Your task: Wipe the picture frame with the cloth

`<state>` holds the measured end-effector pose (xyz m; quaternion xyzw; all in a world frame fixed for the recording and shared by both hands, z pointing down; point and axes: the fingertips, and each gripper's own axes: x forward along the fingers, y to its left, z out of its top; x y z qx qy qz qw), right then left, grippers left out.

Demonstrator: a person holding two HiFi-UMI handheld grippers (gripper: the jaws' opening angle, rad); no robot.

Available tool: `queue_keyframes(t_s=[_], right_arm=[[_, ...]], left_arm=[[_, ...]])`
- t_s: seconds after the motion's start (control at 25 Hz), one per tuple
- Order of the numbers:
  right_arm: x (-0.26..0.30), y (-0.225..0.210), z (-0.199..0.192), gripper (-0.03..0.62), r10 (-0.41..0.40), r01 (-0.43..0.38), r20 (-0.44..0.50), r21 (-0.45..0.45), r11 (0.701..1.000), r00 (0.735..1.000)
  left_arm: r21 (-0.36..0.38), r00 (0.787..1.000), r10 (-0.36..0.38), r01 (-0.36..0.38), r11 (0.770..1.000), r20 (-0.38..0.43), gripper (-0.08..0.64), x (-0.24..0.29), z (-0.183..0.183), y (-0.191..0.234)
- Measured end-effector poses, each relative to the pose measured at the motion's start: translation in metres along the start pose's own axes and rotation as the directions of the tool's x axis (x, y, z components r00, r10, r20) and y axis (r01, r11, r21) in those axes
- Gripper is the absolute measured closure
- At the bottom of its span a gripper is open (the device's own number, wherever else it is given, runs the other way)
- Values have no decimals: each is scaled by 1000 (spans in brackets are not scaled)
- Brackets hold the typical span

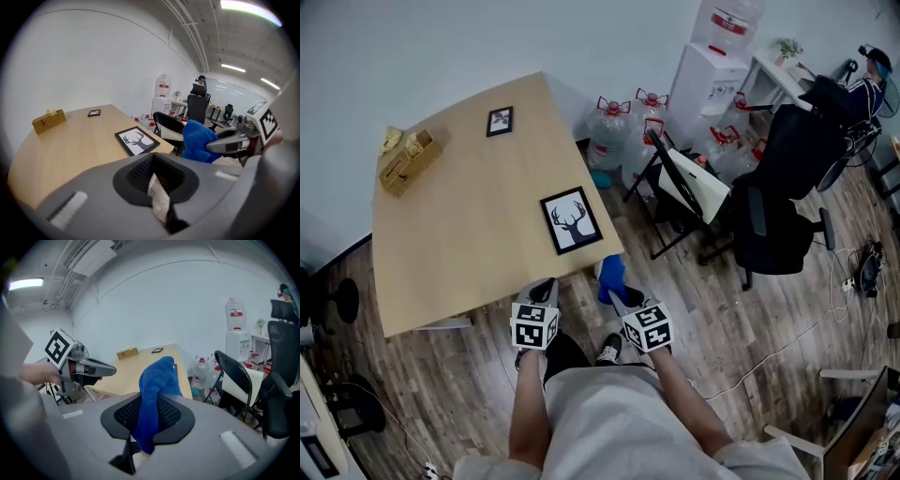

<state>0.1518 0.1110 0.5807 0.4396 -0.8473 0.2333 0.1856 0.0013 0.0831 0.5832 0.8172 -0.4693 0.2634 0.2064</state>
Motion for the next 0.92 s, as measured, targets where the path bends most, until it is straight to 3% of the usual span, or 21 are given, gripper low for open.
queue_keyframes(t_s=[0.68,0.92], right_arm=[[-17,5,1,532,7,-7,37,-11,1000,999],[-20,15,0,532,15,-15,36,-24,1000,999]], left_arm=[[11,1000,-3,3,1000,20,508,-16,-8,-15],[-16,1000,-3,4,1000,19,508,-26,-20,-11]])
